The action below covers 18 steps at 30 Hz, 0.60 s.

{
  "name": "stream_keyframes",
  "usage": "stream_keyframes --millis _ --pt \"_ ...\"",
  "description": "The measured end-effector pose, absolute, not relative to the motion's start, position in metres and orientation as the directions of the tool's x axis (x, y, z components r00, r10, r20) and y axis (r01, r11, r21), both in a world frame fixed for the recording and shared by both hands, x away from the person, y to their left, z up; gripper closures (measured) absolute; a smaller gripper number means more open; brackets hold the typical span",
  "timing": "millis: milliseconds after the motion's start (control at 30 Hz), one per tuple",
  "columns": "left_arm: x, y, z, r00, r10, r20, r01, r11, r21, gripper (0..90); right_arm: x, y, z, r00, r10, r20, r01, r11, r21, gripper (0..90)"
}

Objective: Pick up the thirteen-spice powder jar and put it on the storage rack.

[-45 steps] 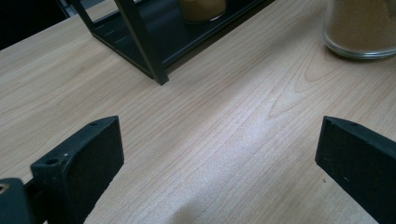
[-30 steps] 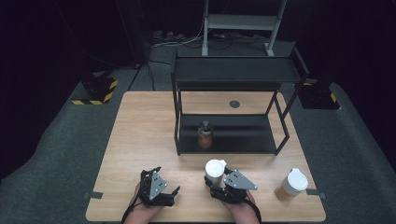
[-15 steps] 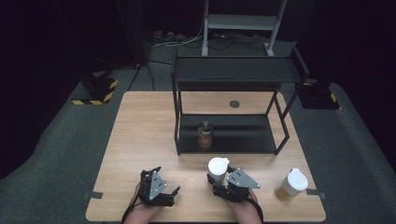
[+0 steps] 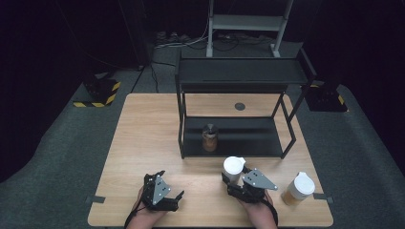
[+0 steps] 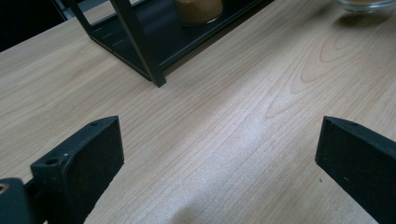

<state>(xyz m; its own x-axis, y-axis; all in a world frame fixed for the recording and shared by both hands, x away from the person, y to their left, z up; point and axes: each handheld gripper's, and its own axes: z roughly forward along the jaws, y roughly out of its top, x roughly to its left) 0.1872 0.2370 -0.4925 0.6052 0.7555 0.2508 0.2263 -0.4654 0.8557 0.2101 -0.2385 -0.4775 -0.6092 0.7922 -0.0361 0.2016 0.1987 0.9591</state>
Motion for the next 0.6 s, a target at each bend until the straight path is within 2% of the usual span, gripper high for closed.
stream_keyframes --millis 600 --pt "0.188 0.238 -0.493 0.608 0.755 0.245 0.226 -0.46 0.859 1.4 0.217 -0.257 -0.47 -0.549 0.835 -0.042 0.204 0.182 0.962 30.4"
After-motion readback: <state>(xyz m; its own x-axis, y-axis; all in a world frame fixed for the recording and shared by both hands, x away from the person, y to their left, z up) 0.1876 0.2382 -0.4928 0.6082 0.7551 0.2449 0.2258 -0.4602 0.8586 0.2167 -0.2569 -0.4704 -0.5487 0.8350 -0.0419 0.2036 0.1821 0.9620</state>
